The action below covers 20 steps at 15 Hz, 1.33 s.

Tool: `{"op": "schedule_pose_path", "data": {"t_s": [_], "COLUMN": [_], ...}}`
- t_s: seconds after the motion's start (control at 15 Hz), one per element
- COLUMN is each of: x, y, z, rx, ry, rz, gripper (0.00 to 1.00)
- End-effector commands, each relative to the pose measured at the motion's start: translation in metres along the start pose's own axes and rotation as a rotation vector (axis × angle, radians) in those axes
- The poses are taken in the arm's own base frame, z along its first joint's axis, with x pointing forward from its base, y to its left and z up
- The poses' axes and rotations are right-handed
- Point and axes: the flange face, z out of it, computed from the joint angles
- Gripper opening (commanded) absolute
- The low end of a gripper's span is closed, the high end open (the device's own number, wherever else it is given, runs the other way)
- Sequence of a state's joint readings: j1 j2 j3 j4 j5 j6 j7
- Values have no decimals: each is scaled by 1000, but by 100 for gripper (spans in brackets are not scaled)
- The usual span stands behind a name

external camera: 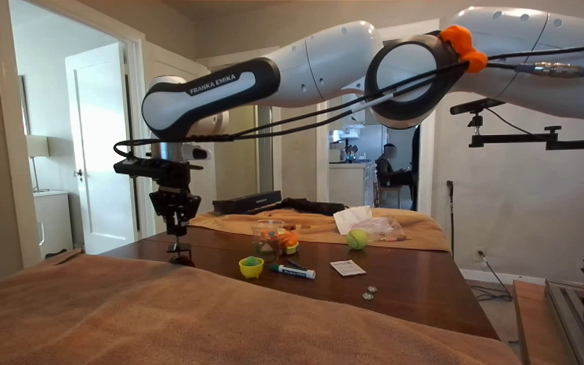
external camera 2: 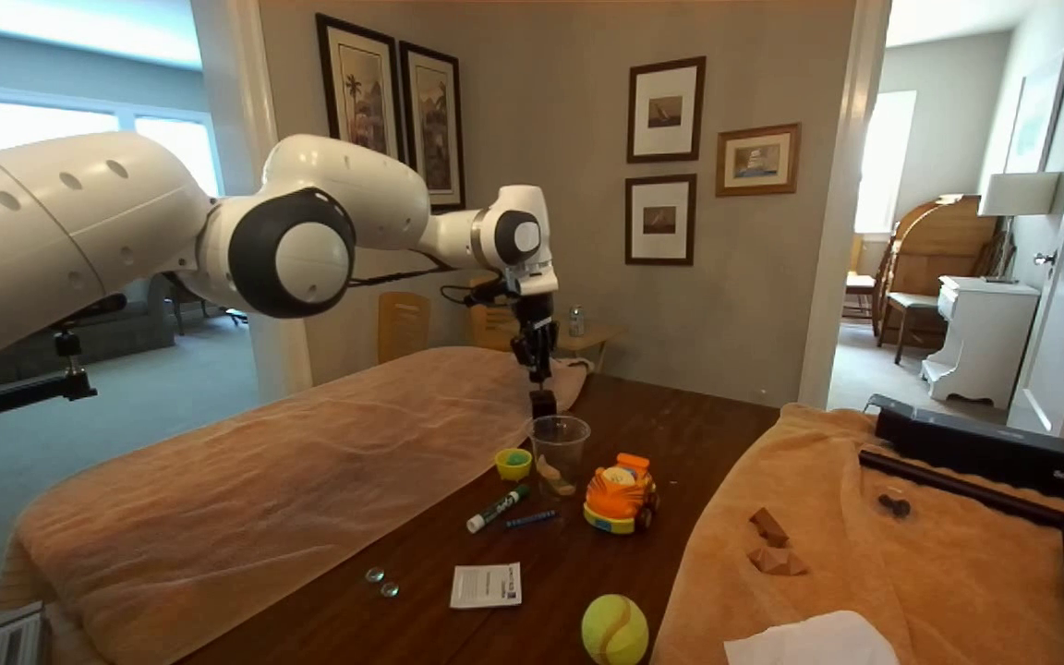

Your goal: Rotate the black clamp.

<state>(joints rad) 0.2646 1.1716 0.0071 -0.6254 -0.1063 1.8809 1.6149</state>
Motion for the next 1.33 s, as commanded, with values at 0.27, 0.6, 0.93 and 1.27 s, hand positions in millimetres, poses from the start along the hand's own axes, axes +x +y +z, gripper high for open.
{"op": "schedule_pose_path", "data": {"t_s": [0.27,0.6,0.93,1.27], "x": [0,-1,-8,-20], "y": [-9,-9,-5,-3], "z": [8,12,13,14], "rx": [96,113,90,69], "ry": [-24,12,41,12], "rz": [238,478,691,878], "gripper": [9,9,9,9]}}
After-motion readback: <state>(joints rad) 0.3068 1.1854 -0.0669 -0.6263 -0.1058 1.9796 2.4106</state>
